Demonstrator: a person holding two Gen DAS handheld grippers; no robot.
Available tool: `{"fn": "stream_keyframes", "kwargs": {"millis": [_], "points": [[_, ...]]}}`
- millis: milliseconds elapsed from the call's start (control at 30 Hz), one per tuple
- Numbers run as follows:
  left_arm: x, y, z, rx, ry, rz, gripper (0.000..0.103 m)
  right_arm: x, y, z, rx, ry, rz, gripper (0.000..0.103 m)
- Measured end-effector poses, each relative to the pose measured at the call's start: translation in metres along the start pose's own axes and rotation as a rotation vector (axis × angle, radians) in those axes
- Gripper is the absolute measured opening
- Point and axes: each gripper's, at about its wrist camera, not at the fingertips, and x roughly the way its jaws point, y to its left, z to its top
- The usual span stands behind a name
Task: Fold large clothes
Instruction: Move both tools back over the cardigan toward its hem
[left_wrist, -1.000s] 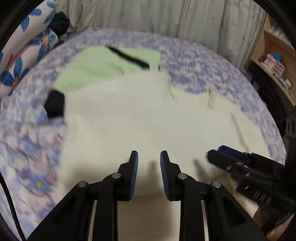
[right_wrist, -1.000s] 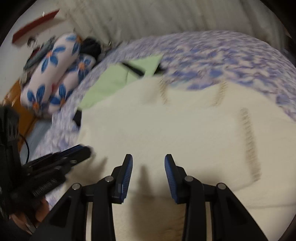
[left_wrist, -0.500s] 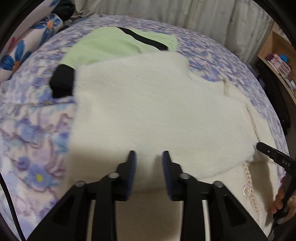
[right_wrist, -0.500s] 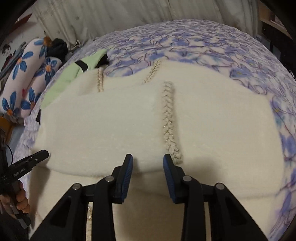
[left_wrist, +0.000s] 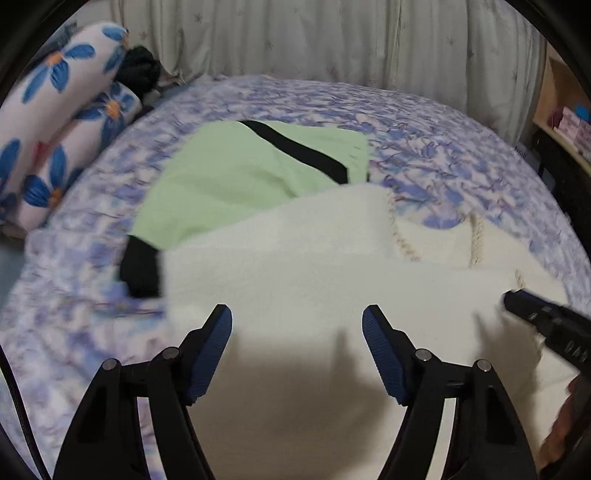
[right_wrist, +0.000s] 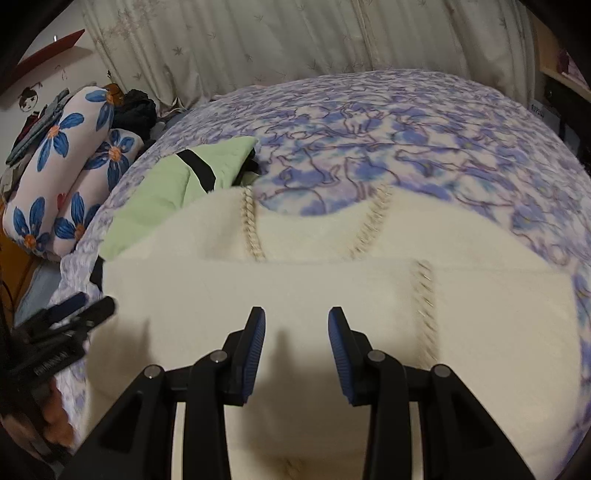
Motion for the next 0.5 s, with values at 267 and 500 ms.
{"fn": "stream_keyframes", "kwargs": {"millis": [267,500], "points": [[0.062,0.006,0.01,-0.066,0.049,-0.027,0.073,0.04,-0.031,0.009,0.008,0.029,-0.116,0.034],[0.058,0.005,0.006,0.039,0.014,0.0,0.073,0.019,-0.079,0.001,0.069,-0.004,-0.105,0.015]]}}
